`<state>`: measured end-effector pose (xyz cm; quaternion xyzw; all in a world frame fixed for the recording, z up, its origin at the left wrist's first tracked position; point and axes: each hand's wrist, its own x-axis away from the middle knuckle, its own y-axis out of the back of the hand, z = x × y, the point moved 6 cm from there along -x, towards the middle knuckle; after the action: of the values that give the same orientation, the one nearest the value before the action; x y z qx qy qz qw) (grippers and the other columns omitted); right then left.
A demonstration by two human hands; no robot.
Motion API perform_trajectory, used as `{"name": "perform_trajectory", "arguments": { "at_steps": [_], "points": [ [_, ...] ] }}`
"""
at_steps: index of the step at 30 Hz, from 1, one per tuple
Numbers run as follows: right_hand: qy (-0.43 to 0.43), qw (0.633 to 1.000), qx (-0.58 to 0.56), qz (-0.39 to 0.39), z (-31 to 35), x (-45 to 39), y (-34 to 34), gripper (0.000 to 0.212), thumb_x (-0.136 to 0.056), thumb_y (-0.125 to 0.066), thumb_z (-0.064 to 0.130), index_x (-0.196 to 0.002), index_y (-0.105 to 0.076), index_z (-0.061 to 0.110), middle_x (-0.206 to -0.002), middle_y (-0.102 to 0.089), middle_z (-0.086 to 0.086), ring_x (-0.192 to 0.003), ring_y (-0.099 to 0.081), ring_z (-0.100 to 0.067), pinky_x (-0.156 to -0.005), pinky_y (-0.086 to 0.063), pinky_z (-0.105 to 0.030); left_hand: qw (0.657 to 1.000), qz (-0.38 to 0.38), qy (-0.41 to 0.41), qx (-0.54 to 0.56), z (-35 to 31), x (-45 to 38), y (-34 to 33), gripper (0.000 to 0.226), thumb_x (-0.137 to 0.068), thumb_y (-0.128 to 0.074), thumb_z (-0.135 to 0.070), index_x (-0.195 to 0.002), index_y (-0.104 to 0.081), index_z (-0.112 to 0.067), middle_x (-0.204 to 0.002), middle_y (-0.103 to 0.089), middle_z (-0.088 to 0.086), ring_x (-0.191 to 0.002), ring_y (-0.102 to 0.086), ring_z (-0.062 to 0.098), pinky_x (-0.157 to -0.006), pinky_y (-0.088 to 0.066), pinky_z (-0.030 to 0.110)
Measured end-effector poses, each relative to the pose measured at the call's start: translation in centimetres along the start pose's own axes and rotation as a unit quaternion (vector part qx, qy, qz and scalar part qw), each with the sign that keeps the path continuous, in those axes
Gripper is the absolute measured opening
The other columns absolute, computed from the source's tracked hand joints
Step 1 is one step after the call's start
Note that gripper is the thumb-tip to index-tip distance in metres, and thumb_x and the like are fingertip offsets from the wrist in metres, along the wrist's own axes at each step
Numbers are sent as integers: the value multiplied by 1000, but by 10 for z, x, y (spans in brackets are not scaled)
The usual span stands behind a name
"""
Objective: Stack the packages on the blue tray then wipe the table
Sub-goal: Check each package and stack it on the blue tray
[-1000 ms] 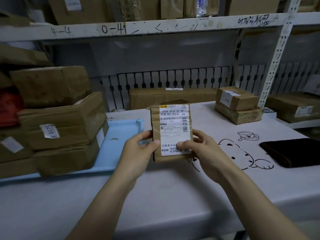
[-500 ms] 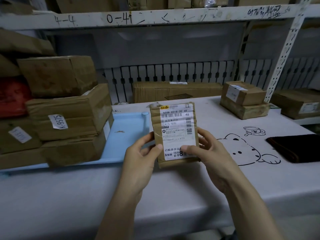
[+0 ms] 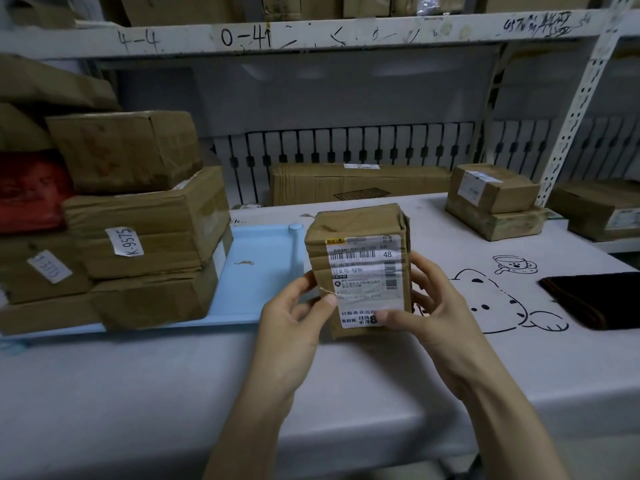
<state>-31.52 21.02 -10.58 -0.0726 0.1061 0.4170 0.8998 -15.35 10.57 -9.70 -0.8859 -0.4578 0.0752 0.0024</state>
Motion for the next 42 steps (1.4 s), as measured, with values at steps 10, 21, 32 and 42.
{"name": "perform_trajectory", "arguments": {
  "at_steps": [10, 21, 32, 42],
  "points": [
    [59, 991, 101, -60, 19, 4, 13, 94, -64, -88, -1, -140, -44, 33, -120, -54, 13, -101, -53, 13, -87, -51, -16, 998, -57, 9, -35, -11, 2, 1, 59, -89, -69, -19, -142, -45, -29, -133, -55, -14, -111, -59, 0, -85, -47, 17],
    [172, 914, 360, -76, 46, 7, 11, 102, -60, -85, 21, -148, -36, 30, -112, -35, 38, -109, -26, -6, -101, -37, -46, 946, -55, -145, -284, -40, -1, -3, 91, -77, -81, -27, -150, -27, -36, -147, -34, -20, -139, -29, 1, -110, -28, 24],
    [220, 870, 440, -20, 53, 7, -1, 103, -57, -80, 28, -149, -34, 31, -124, -46, 25, -118, -35, -17, -97, -22, -30, 716, 66, -307, -623, -58, -12, -43, 95, -70, -77, -20, -152, -28, -29, -160, -25, -9, -151, -11, 20, -123, -2, 48],
    [221, 880, 418, -36, 57, 6, 11, 100, -64, -82, 32, -151, -32, 29, -144, -38, 16, -134, -30, -14, -106, -24, -36, 752, 17, -309, -582, -59, -18, -27, 83, -65, -81, -28, -139, -45, -29, -133, -49, -10, -122, -40, 19, -102, -34, 33]
  ]
}}
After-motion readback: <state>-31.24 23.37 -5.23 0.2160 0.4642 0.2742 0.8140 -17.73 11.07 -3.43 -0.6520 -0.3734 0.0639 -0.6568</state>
